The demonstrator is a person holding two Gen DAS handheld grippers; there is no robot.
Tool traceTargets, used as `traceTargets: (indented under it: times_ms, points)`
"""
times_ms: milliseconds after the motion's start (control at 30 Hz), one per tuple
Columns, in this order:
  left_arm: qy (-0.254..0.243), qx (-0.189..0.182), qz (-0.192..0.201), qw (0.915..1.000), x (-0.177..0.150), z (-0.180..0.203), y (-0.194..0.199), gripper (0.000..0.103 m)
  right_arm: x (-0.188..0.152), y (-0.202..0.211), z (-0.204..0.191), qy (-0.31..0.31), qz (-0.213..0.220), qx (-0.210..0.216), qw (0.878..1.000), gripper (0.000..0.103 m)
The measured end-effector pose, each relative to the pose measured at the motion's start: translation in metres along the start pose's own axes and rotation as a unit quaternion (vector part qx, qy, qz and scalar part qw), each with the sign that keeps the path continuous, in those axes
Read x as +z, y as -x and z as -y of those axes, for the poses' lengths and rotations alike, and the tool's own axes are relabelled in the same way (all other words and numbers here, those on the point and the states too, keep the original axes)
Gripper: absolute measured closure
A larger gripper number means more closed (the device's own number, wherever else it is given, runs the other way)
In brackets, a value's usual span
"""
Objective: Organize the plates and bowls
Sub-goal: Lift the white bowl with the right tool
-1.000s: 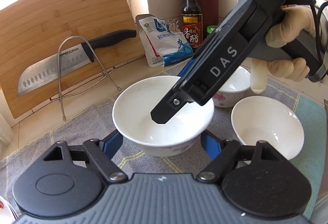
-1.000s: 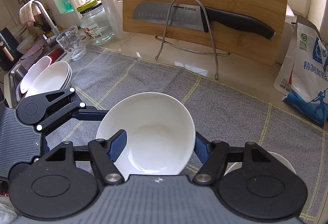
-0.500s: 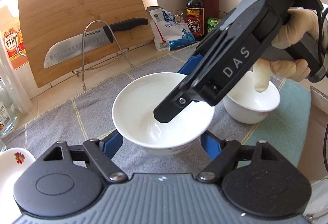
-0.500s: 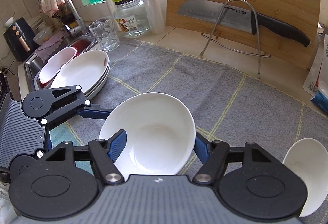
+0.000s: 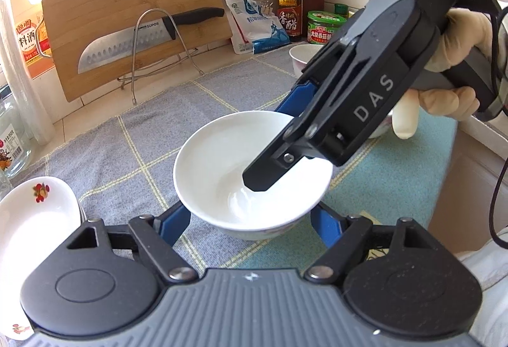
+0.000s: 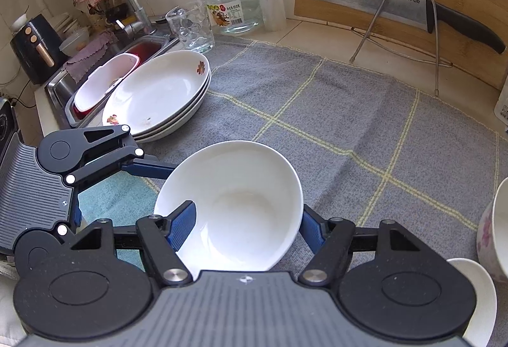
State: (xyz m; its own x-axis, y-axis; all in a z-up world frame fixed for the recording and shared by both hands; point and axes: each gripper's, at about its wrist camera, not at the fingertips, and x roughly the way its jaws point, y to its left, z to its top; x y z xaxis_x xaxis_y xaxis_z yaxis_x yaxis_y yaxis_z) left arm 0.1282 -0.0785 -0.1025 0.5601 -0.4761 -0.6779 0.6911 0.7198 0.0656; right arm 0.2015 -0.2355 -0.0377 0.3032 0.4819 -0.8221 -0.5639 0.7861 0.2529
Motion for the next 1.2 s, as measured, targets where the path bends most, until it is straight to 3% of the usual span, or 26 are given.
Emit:
traceTargets:
  times_ms: [700,800,933,1200]
  points:
    - [-0.004,-0.032,-0.021,0.9993,-0.014,-0.001,0.012,0.021,-0.014,-0.014,-0.013,-0.019,-0.022,0.005,1.000,0.026]
    - [-0.004,-0.035,-0.019,0.9992,-0.014,-0.002,0.011,0.021,-0.014,-0.015,-0.013,-0.020,-0.019,0.007,1.000,0.022]
    - [-0.015,-0.042,-0.021,0.9988,-0.017,-0.001,0.010,0.020,-0.014,-0.013,-0.019,-0.008,-0.001,-0.005,1.000,0.001]
    - [-0.006,-0.059,-0.018,0.9981,-0.019,-0.005,0.012,0.019,-0.015,-0.009,-0.021,-0.003,0.026,-0.040,0.999,0.000]
